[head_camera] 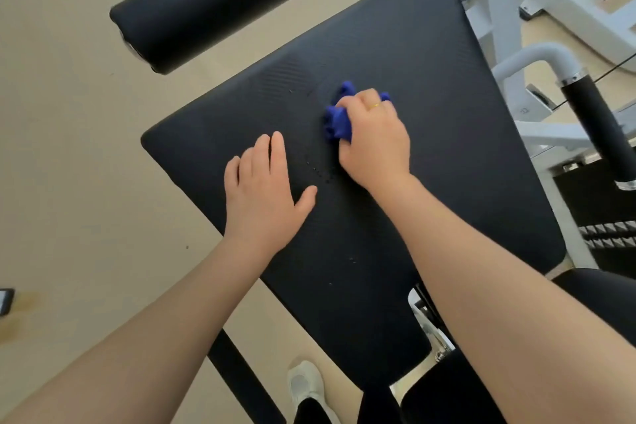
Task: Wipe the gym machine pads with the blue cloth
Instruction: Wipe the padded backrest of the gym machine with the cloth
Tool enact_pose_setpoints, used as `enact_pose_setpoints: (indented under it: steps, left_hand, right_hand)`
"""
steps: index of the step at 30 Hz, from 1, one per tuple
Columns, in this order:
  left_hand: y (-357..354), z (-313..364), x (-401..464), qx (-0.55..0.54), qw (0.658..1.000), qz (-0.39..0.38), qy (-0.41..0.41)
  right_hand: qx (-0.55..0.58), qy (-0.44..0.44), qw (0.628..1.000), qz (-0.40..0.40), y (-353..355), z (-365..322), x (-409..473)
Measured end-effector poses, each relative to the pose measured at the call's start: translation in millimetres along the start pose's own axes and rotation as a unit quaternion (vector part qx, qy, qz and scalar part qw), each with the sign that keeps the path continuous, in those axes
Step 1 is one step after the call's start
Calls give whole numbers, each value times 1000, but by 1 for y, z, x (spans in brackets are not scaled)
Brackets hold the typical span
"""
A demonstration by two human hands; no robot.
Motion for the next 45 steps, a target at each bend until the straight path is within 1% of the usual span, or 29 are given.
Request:
enact_pose_setpoints:
  steps: [3, 5, 6, 7, 8, 10, 11, 12, 13, 15, 18, 20, 21, 22, 24, 26, 27, 29, 31, 33, 35, 36, 37, 39, 40, 41, 42, 43, 45]
  left_hand:
    - [-14, 1, -5, 49, 996, -78, 0]
    - [-18, -2, -8, 93, 990, -111, 1]
    - [-19, -3, -8, 107, 988, -116, 0]
    - [-19, -5, -8, 115, 986, -118, 0]
    - [-20, -5, -8, 119, 986, -119, -1]
    - [-22, -4, -9, 126, 986, -110, -4]
    - [-23, -4, -9, 127, 986, -105, -4]
    - [-24, -3, -9, 127, 986, -104, -5]
    - [-25, -2, -9, 127, 986, -105, -6]
    - [-26, -3, -9, 126, 986, -107, -5]
    - [-24, -3, -8, 130, 986, -106, -7]
    - [-24, -2, -8, 137, 984, -112, -7]
    - [-24, -1, -8, 141, 983, -115, -4]
    - [-24, -1, -9, 146, 982, -117, -2]
    - [-24, -1, -10, 153, 982, -112, -4]
    - [-25, -1, -10, 147, 983, -105, -9]
    - [-25, -1, -10, 141, 984, -106, -8]
    - [-26, -3, -10, 130, 986, -105, -4]
    - [-27, -5, -9, 120, 988, -101, -6]
    - [-26, -6, -10, 114, 988, -101, -10]
    - [-25, -5, -10, 118, 988, -103, -8]
    - [-25, -4, -10, 122, 987, -105, -5]
    - [-24, -2, -11, 127, 986, -105, -3]
    - [-22, 1, -16, 129, 987, -93, -5]
    - [-21, 4, -20, 127, 988, -84, -12]
    - [-21, 7, -23, 124, 989, -78, -20]
    - [-20, 12, -25, 116, 990, -74, -29]
    - [-19, 17, -26, 105, 991, -70, -36]
    - [-19, 28, -26, 84, 993, -65, -49]
  right_hand:
    - [4, 162, 985, -64, -11, -24, -41]
    - [-13, 214, 974, -72, -11, -21, -39]
    - [-31, 213, 975, -55, -9, -16, -30]
    - [-47, 179, 982, -27, -7, -9, -20]
    - [-51, 108, 993, -1, -4, -1, -10]
    - [1, -64, 998, 1, -6, 16, 3]
    - [27, -115, 993, -1, -8, 17, 4]
    - [40, -126, 991, -3, -7, 11, 1]
    - [44, -100, 994, 0, -6, 1, -6]
    - [37, 24, 999, -11, -9, -18, -29]
    - [22, 218, 971, -97, -18, -28, -72]
    - [5, 264, 958, -116, -17, -17, -65]
    - [-4, 247, 964, -94, -14, -9, -56]
    - [-12, 203, 978, -54, -10, 2, -45]
    - [-9, 79, 996, 26, -4, 23, -28]
    - [-4, -8, 998, 66, -5, 27, -26]
    - [-10, -19, 996, 82, -6, 21, -30]
    - [-14, 21, 997, 77, -7, 6, -46]
    - [-13, 137, 991, 4, -12, -9, -78]
    - [-20, 249, 965, -81, -15, -12, -106]
    - [-56, 290, 948, -120, -15, 1, -101]
    - [-75, 262, 957, -104, -12, 12, -89]
    - [-85, 201, 974, -63, -7, 26, -76]
    - [-69, 33, 997, 5, 7, 61, -56]
    - [-47, -39, 998, 8, 9, 74, -53]
    - [-34, -83, 996, 8, 9, 79, -54]
    - [-35, -92, 995, 15, 7, 76, -59]
    - [-45, -69, 996, 26, 6, 67, -65]
    - [-59, 29, 998, 19, 1, 45, -88]
Point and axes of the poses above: each hand's wrist, its own x-axis towards the middle knuckle, its own y-axis out of the back of the hand, z = x × y, the point moved 5 cm from there along x, towards the middle knuckle, and after that the axes turned 4 degrees about -y, right-handed, at the moved point
